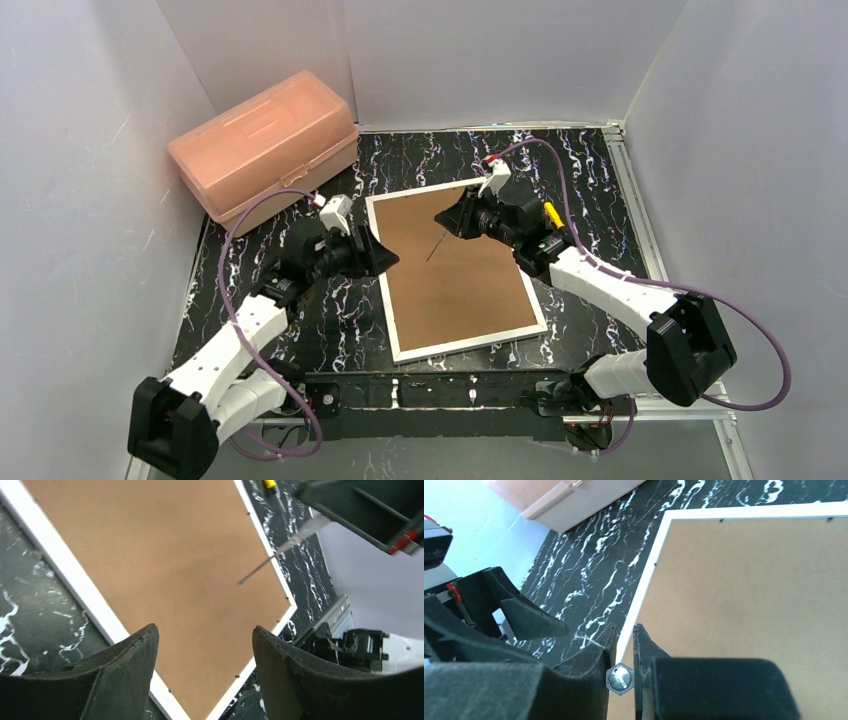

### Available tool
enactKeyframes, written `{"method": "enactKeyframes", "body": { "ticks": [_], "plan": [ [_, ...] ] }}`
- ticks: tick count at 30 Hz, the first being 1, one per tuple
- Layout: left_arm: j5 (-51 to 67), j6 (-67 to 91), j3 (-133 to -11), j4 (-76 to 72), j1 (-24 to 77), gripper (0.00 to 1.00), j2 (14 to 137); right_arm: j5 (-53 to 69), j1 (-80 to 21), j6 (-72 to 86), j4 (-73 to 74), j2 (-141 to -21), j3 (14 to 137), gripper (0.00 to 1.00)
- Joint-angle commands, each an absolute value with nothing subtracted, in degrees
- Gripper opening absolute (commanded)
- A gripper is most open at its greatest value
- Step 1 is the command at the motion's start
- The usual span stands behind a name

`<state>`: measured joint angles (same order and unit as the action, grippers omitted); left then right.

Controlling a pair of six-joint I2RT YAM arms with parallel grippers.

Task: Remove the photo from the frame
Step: Adjust the screwdriver.

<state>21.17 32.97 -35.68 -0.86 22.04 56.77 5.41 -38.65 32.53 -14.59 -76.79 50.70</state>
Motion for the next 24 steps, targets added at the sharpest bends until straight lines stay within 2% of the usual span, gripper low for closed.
{"method": "enactKeyframes", "body": {
  "ticks": [1,9,13,24],
  "plan": [
    [20.55,26.19,-35.14,-3.16,26.50,0.67,52.66,12.85,-38.76,36.05,-16.26,-74.76,50.64,0.01],
    [15.79,16.52,-39.62,-3.02,37.76,0.62,58.02,19.26,-38.76,42.02,-22.66,-76.64,49.88,0.01],
    [12.29,10.95,-41.11,-3.10,41.03,0.56,60.84,21.13,-38.78,44.08,-24.53,-77.51,49.72,0.01],
    [12.57,3.65,-41.81,-4.89,42.27,0.29,66.38,23.04,-38.77,44.37,-21.79,-77.80,48.78,0.01]
  ]
}}
